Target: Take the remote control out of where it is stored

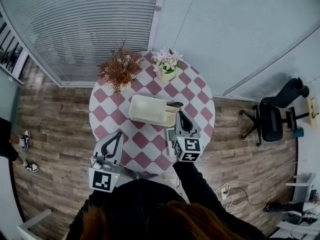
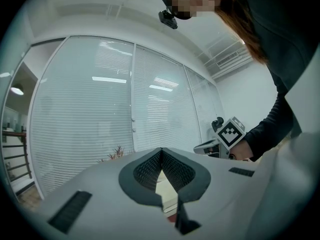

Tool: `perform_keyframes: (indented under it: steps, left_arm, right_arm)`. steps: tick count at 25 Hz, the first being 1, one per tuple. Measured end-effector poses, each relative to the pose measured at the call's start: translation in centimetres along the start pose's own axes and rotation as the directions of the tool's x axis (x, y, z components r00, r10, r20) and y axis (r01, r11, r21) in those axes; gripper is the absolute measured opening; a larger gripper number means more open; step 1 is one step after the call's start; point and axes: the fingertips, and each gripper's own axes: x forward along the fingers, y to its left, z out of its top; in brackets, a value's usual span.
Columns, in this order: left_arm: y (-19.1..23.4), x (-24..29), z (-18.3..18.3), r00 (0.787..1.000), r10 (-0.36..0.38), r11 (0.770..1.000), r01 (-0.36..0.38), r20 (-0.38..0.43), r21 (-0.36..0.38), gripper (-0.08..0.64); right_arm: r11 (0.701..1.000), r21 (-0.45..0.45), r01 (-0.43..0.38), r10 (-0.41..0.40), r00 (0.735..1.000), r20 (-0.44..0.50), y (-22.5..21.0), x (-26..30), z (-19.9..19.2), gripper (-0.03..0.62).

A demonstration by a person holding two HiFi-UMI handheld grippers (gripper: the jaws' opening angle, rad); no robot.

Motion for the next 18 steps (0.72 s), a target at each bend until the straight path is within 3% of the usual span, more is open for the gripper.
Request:
perform_keyframes:
  steps: [7,14,18]
  left_arm:
    - [-1.5,2.8,4.0,0.993,-0.074,0.997,0.071,0.095,0.03,0.006]
    - [-4.8,3.6,5.5,0.976,-0.175,0.981,0.161,0.129,0.107,0.006]
    - [-5.4,3.7,5.7,0.972,-0.195,0.976,0.179,0.13,0.123,0.006]
  right_arm:
    - [1.0,0.007,0.002,-0.002,1.0,-0.01,0.2,0.5,-0.5,0.015]
    - [1.0,0.017,0.011,-0.011,1.0,-0.009,-0.2,0.5,-0.7,0.015]
    - [1.0,0.02,0.013,-0.013,1.0,-0.007,-0.4,0.5,-0.6,0.015]
